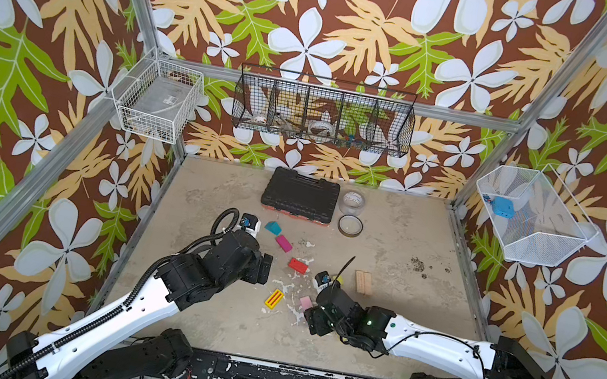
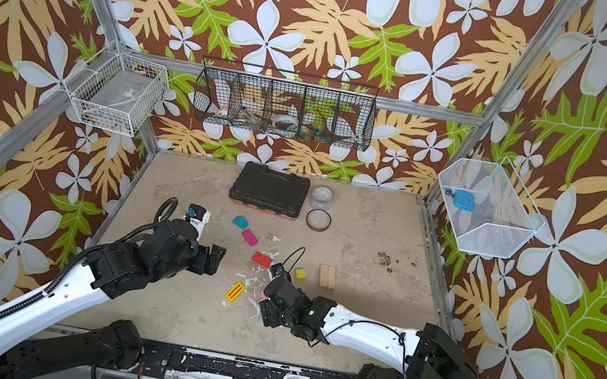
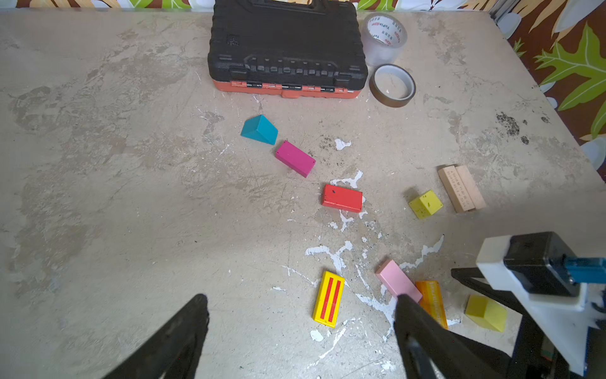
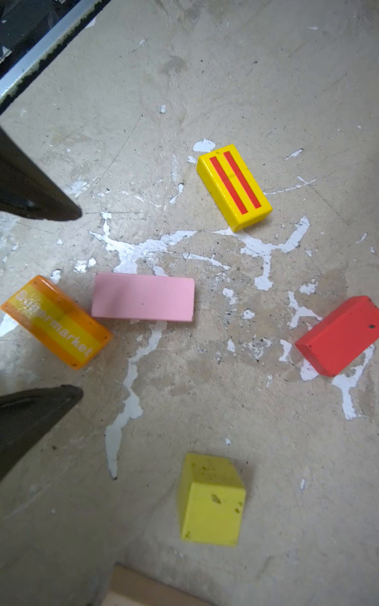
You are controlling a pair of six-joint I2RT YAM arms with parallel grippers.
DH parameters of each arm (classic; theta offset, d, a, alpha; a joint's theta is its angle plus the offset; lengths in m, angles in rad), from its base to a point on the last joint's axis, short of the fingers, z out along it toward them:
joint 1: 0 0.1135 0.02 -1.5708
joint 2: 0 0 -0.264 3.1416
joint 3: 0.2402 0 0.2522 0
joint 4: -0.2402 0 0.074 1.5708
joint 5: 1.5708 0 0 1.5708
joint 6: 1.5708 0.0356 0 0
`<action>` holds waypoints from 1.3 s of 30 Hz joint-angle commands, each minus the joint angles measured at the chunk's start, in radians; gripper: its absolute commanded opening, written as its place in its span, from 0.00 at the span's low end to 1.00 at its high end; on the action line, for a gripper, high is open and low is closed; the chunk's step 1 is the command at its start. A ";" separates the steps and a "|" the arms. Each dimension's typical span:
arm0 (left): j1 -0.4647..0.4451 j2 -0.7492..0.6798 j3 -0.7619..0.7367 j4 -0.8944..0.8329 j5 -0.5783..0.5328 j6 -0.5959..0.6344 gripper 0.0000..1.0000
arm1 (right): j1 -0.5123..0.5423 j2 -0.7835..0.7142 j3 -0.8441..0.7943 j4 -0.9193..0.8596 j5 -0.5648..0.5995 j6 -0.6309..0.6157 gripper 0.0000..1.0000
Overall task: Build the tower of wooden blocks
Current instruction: 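Lower the right gripper over the pink block and grasp it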
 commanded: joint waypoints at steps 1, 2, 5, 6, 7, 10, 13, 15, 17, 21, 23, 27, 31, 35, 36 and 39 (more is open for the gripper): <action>0.000 -0.006 -0.002 0.016 -0.010 0.009 0.90 | 0.014 0.001 0.002 -0.013 0.024 0.033 0.80; 0.000 -0.006 -0.001 0.015 -0.009 0.009 0.90 | 0.014 0.009 0.003 -0.007 0.026 0.030 0.80; 0.001 -0.008 -0.001 0.016 -0.005 0.013 0.90 | 0.014 0.049 0.024 -0.005 0.031 0.021 0.79; 0.002 -0.011 -0.003 0.016 -0.004 0.011 0.90 | 0.014 0.068 0.037 -0.005 0.023 0.016 0.77; 0.000 -0.010 -0.002 0.015 -0.007 0.011 0.90 | 0.013 0.085 0.049 -0.005 0.016 0.014 0.75; 0.000 -0.010 -0.002 0.017 -0.009 0.012 0.90 | 0.014 0.140 0.082 -0.012 0.010 0.014 0.70; 0.000 -0.010 -0.003 0.016 -0.008 0.008 0.90 | 0.014 0.182 0.099 -0.012 0.008 0.015 0.67; 0.001 -0.013 -0.001 0.016 -0.004 0.012 0.90 | 0.013 0.206 0.107 -0.014 0.023 0.013 0.67; 0.001 -0.014 -0.002 0.017 -0.004 0.011 0.90 | 0.013 0.234 0.127 -0.027 0.022 0.008 0.65; 0.000 -0.011 -0.003 0.017 -0.004 0.011 0.90 | 0.012 0.282 0.152 -0.036 0.017 0.004 0.62; 0.000 -0.008 -0.002 0.015 -0.005 0.011 0.90 | 0.013 0.305 0.161 -0.040 0.016 0.004 0.59; 0.000 -0.014 -0.002 0.018 -0.003 0.012 0.90 | 0.012 0.333 0.175 -0.048 0.035 0.008 0.52; 0.000 -0.013 -0.002 0.017 -0.007 0.012 0.89 | 0.012 0.337 0.187 -0.052 0.031 0.011 0.47; 0.000 -0.013 -0.002 0.016 -0.005 0.012 0.89 | 0.012 0.345 0.189 -0.052 0.037 0.009 0.40; 0.001 -0.014 -0.001 0.015 -0.003 0.011 0.89 | 0.012 0.347 0.189 -0.053 0.042 0.010 0.39; 0.000 -0.017 -0.003 0.017 -0.004 0.011 0.90 | 0.010 0.350 0.199 -0.059 0.049 0.014 0.31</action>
